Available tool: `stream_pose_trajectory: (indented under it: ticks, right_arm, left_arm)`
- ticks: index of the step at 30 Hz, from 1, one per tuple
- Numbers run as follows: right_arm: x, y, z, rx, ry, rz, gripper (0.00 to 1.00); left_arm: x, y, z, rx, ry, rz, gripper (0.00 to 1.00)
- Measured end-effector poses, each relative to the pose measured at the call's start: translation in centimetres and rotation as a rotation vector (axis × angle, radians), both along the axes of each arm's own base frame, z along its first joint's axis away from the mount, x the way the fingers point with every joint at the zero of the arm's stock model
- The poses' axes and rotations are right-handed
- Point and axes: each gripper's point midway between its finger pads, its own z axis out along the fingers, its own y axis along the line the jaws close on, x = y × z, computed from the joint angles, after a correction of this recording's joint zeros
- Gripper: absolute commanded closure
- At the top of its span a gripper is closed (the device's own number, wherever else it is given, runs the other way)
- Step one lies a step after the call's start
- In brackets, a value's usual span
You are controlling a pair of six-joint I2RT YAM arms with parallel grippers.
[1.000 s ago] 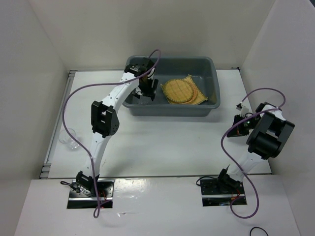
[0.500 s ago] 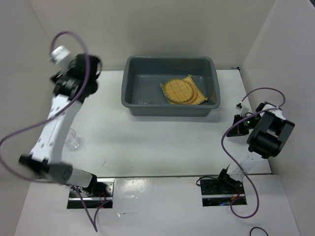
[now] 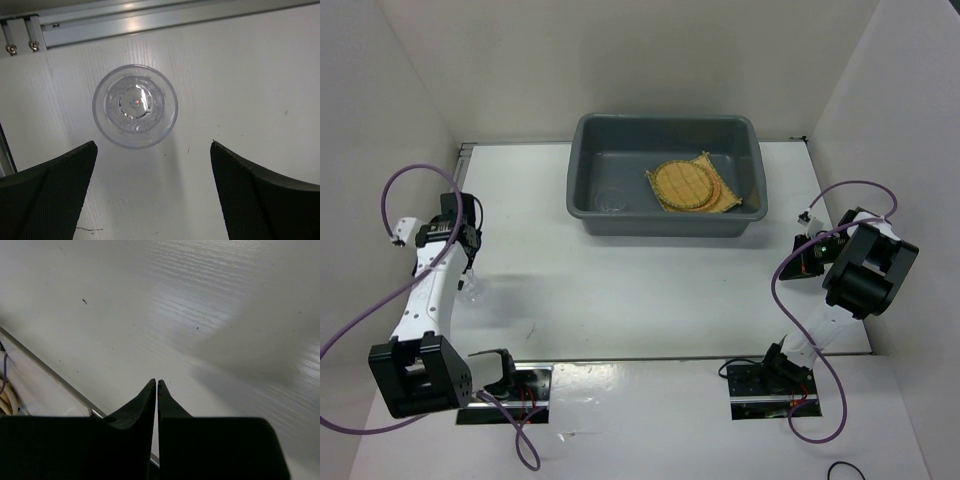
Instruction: Place the mixed dishes into the plastic bin
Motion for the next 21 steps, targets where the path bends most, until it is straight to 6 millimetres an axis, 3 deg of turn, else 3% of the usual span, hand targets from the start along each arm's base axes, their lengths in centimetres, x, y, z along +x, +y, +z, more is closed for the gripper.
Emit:
stream_pose_trajectory:
  ticks: [7, 17, 19, 21]
  right_arm:
    - [0.0, 0.0, 0.0, 0.000, 0.001, 0.000, 0.92]
    - [0.0, 0.0, 0.0, 0.001, 0.001, 0.000, 0.92]
    - [0.0, 0.0, 0.0, 0.001, 0.001, 0.000, 0.92]
    - [0.0, 0.0, 0.0, 0.001, 0.001, 0.000, 0.92]
  left_arm:
    - [0.1, -1.0, -3.7, -0.109, 0.012, -0.006, 0.00]
    - [1.7, -0.1, -6.9, -0.189, 0.041, 0.019, 0.00]
    - [1.9, -0.1, -7.6, -0.208, 0.054, 0.013, 0.02]
    - [2.0, -0.1, -8.3, -0.228, 0.061, 0.011, 0.14]
